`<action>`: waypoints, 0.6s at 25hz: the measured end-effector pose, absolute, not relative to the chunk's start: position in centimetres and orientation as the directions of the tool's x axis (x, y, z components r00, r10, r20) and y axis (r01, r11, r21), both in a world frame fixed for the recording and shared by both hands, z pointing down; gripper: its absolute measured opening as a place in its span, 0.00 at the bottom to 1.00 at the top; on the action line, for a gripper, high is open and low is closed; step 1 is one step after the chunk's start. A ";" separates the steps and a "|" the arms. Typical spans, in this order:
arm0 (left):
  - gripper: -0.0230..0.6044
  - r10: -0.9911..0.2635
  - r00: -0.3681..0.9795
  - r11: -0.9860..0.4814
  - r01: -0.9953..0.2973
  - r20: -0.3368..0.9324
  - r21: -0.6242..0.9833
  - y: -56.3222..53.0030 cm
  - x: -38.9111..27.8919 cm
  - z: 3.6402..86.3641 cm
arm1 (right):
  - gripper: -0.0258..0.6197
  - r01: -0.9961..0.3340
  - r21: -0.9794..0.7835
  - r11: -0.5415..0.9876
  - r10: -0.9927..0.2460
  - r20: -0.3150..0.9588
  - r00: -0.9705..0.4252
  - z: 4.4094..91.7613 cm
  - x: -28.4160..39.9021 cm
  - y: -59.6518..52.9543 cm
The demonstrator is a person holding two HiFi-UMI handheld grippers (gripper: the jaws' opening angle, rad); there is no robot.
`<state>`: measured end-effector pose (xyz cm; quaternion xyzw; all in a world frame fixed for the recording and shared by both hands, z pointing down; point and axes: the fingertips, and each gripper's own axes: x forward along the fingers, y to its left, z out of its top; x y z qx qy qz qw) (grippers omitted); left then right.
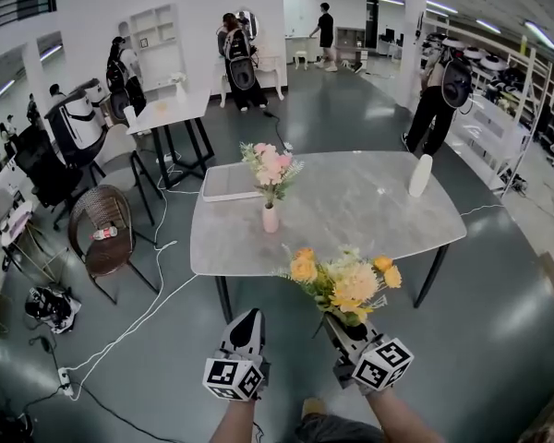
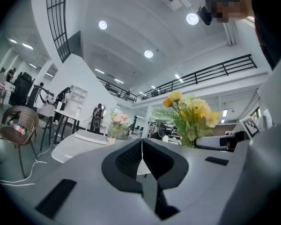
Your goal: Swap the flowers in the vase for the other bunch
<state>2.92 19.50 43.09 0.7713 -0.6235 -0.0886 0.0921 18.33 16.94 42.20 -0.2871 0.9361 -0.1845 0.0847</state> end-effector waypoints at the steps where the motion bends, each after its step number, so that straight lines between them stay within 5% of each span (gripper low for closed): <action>1: 0.06 -0.978 0.206 -0.204 -0.946 -0.021 0.252 18.6 3.0 43.3 | 0.13 -0.502 -0.393 0.770 -0.565 -0.054 -0.824 42.4 18.2 16.1; 15: 0.06 -0.982 0.187 -0.181 -0.948 -0.002 0.262 11.3 1.7 45.3 | 0.13 -0.484 -0.433 0.760 -0.562 -0.066 -0.825 44.2 16.5 8.0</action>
